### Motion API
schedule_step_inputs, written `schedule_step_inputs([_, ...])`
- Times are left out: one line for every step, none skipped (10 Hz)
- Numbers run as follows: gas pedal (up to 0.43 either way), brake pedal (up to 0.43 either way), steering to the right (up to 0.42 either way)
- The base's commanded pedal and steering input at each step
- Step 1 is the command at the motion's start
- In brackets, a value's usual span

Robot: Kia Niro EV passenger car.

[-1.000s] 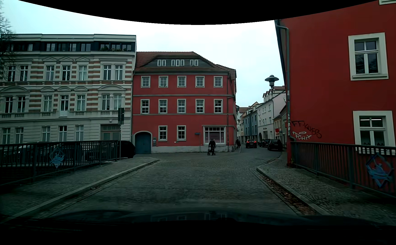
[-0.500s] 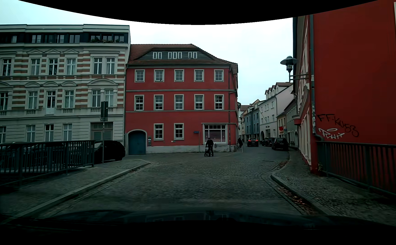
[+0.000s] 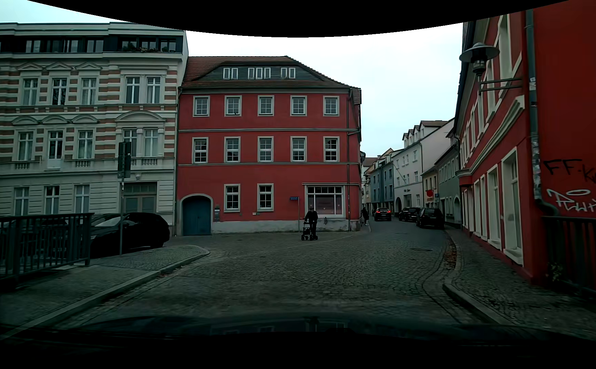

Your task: Follow the waypoints while adhering to traffic rules and regulations

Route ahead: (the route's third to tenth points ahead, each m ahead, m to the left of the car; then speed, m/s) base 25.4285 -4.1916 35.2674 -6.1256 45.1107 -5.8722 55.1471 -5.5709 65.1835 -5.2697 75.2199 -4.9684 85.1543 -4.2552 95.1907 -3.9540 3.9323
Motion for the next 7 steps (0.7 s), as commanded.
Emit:
schedule_step_inputs([0.059, 0.000, 0.007])
schedule_step_inputs([0.059, 0.000, 0.016])
schedule_step_inputs([0.067, 0.000, 0.031])
schedule_step_inputs([0.067, 0.000, 0.046])
schedule_step_inputs([0.067, 0.000, 0.060])
schedule_step_inputs([0.067, 0.000, 0.078])
schedule_step_inputs([0.067, 0.000, 0.102])
